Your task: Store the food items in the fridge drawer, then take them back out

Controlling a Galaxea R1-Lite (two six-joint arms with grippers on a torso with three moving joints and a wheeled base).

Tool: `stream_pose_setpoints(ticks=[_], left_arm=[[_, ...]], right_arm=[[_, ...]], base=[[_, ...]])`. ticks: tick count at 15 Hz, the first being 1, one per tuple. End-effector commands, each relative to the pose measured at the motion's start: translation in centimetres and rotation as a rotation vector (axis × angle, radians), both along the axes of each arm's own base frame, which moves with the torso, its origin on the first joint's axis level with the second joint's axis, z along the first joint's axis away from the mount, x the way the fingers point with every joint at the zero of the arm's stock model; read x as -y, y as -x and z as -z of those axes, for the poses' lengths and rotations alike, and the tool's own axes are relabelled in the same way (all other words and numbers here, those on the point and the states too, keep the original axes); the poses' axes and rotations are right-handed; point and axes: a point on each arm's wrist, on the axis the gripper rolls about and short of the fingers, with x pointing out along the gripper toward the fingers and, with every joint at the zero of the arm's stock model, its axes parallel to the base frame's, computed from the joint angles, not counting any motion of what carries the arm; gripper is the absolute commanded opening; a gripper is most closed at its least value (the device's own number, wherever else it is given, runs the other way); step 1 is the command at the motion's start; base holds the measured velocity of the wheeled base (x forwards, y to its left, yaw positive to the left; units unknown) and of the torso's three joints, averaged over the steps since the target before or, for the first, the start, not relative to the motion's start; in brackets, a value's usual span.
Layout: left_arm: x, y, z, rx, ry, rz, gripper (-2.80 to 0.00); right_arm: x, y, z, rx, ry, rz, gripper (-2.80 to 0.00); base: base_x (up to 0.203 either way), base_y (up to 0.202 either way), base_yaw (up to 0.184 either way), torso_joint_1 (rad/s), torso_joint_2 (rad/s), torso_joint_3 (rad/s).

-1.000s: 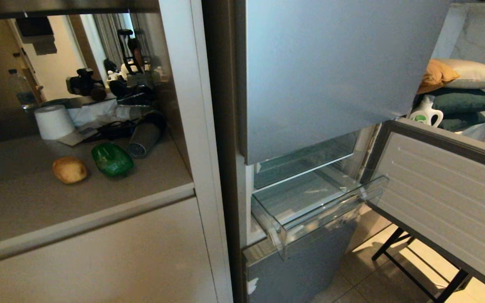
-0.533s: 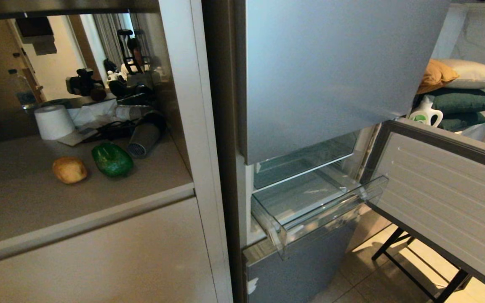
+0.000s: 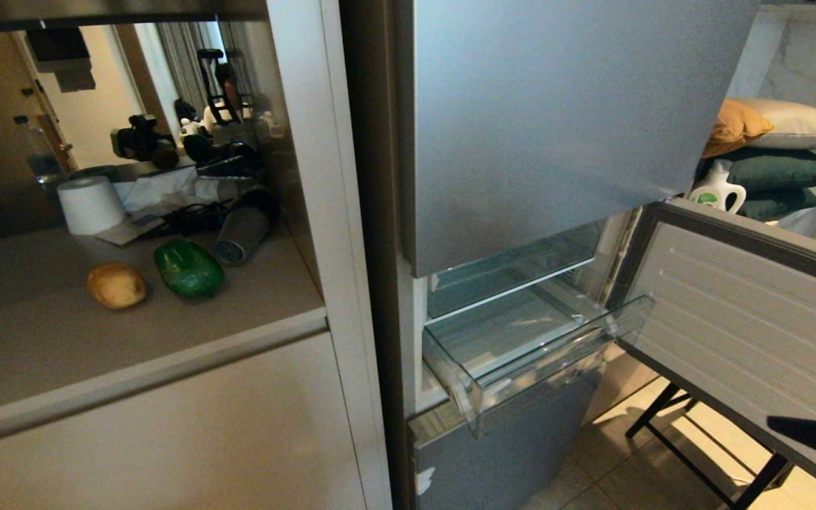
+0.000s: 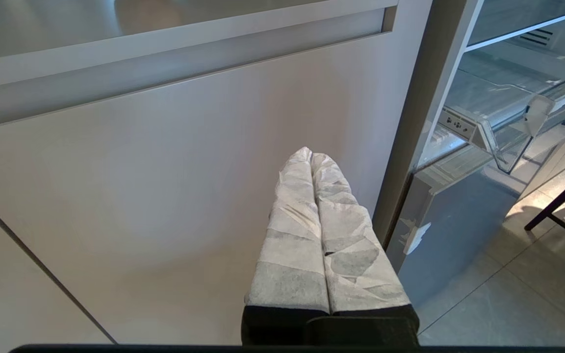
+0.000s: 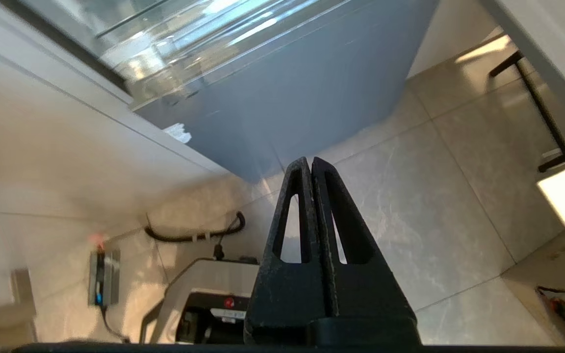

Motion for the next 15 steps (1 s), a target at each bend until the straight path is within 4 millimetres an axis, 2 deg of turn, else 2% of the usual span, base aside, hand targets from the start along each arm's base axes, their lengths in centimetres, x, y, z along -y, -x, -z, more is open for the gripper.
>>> stream_pose_setpoints(ticks=[1, 6, 9, 11, 15], left_arm=[[0.0, -0.1, 0.3, -0.010, 0.000, 0.000, -2.80], [0.0, -0.1, 0.3, -0.011, 0.000, 0.000, -2.80], [0.0, -0.1, 0.3, -0.010, 0.000, 0.000, -2.80], [0.0, -0.1, 0.3, -0.010, 0.000, 0.001, -2.80], [0.0, -0.1, 0.3, -0.010, 0.000, 0.000, -2.80]], right_arm=[[-0.2, -6.3, 3.1, -0.154, 0.005, -0.012, -2.80], [-0.5, -15.9, 7.8, -0.075, 0.031, -0.048, -2.80], [-0.5, -20.6, 9.1, -0.020, 0.040, -0.050, -2.80], [-0.4, -22.6, 9.3, 0.012, 0.051, -0.054, -2.80], [-0.5, -24.7, 9.9, 0.030, 0.057, -0.066, -2.80]], base=[[0.000, 0.000, 0.000, 0.000, 0.00, 0.000], [0.000, 0.000, 0.000, 0.000, 0.00, 0.000], [0.000, 0.000, 0.000, 0.000, 0.00, 0.000], [0.000, 0.000, 0.000, 0.000, 0.00, 0.000], [0.000, 0.000, 0.000, 0.000, 0.00, 0.000]])
